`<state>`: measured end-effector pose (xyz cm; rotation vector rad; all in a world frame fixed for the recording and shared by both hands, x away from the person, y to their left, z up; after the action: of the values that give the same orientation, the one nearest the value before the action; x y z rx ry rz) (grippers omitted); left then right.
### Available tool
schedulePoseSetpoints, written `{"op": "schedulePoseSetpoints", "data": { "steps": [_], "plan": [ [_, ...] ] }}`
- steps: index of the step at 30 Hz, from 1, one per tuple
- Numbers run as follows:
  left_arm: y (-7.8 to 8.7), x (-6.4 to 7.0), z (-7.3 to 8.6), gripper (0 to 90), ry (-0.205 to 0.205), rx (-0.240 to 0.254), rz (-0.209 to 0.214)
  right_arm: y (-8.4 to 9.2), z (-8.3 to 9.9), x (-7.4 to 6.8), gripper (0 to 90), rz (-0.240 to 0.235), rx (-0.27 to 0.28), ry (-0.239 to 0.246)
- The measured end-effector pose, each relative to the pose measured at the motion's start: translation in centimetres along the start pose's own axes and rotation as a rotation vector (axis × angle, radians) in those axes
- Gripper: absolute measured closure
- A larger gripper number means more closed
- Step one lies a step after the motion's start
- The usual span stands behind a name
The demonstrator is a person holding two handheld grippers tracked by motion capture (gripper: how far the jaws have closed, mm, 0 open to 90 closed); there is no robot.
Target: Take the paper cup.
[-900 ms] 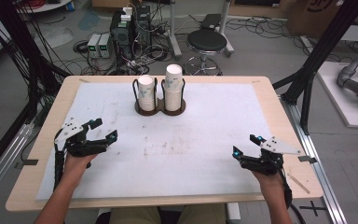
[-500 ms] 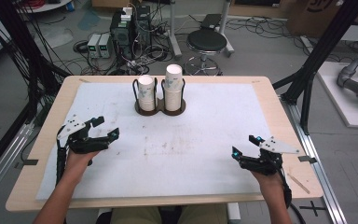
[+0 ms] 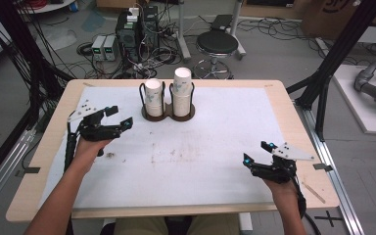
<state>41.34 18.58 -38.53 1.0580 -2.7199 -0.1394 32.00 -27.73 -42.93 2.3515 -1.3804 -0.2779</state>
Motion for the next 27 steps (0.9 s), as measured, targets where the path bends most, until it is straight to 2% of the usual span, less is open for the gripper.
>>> {"op": "schedulePoseSetpoints", "data": {
  "steps": [6, 12, 18, 19, 21, 24, 27],
  "plan": [
    [-2.7, -0.1, -2.6, 15.2, -0.038, -0.027, 0.034, 0.0, -0.1, -0.2, 19.8, -0.004, -0.005, 0.004],
    [-5.7, -0.8, -5.0, 15.4, -0.063, -0.068, 0.032, -0.2, -0.2, -0.4, 19.8, -0.012, -0.004, 0.014],
    [-7.4, -0.9, -6.3, 16.1, -0.069, -0.081, 0.032, -0.2, -0.2, -0.4, 19.8, -0.016, -0.003, 0.008],
    [-7.7, -1.0, -6.5, 16.2, -0.068, -0.070, 0.036, -0.2, -0.2, -0.4, 19.8, -0.018, -0.006, 0.006],
    [-8.1, -1.2, -6.7, 16.8, -0.050, -0.071, 0.034, -0.2, -0.2, -0.4, 19.8, -0.020, -0.006, 0.008],
    [-8.9, -1.7, -7.0, 16.8, -0.062, -0.092, 0.011, -0.2, -0.2, -0.5, 19.8, -0.026, -0.005, 0.007],
    [-9.6, -2.2, -7.5, 17.0, -0.054, -0.086, -0.004, -0.2, -0.2, -0.4, 19.8, -0.027, -0.003, 0.008]
  ]
}}
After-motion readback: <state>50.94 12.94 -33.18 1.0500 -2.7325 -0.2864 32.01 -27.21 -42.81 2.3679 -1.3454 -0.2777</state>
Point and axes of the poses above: each handheld gripper's, and its own axes: y roughly backward along the jaws, z roughly out of its underside, x roughly to its right, the point moved 6 cm from there along -y, roughly forward along the jaws, and after that the axes turned 3 degrees about z, right-handed, at the moved point
